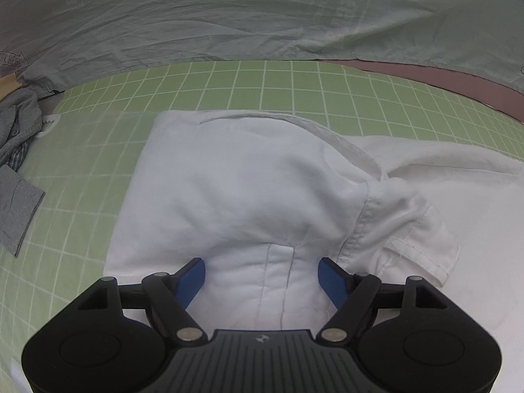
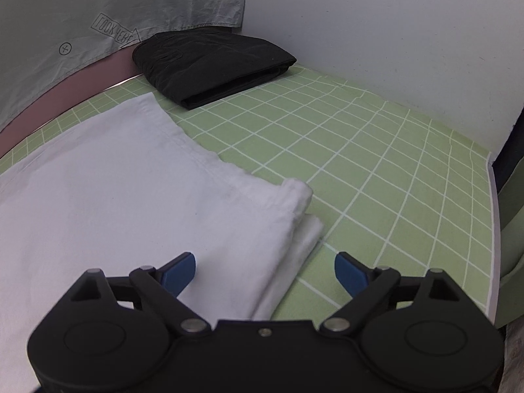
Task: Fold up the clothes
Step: 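Open the left tool and withdraw from the trousers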
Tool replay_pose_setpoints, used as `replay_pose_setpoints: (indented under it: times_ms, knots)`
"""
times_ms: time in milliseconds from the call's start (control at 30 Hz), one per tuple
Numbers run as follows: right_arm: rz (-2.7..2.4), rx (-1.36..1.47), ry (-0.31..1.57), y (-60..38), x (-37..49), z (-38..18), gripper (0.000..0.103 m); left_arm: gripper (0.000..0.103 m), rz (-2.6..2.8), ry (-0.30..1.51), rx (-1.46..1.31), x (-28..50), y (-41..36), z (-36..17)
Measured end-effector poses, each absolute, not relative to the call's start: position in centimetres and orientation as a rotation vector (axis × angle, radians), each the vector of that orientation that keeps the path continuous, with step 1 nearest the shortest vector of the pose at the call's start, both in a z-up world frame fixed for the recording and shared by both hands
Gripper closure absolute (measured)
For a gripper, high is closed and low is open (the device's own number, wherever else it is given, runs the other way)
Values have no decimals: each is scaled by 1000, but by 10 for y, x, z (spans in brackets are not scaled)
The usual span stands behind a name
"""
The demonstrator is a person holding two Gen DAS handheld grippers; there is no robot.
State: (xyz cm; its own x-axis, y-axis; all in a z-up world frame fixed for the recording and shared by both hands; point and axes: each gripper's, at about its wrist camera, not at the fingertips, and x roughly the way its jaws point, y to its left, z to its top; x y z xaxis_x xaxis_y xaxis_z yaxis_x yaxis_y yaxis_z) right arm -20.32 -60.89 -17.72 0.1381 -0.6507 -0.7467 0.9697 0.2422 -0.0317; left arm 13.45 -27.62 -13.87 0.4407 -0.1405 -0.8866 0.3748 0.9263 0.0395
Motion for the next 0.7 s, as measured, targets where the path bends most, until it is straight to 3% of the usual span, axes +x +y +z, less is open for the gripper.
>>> replay_pose_setpoints:
  times_ms: [367,433,567,700]
  knots:
    - [-1269,635,651,-643,-210,-187,12,16,-277,1102,231,138,-276,-141]
    - [-1254,639,641,-645,-210,-185,20,15,-274,1103,230,138,-276,-141]
    - [-1225,646,622,-649,-209,-182,53,14,-270,1110,228,139,-275,-140]
    - [-1196,653,603,-652,-209,-178,75,12,-263,1131,225,140,-274,-139]
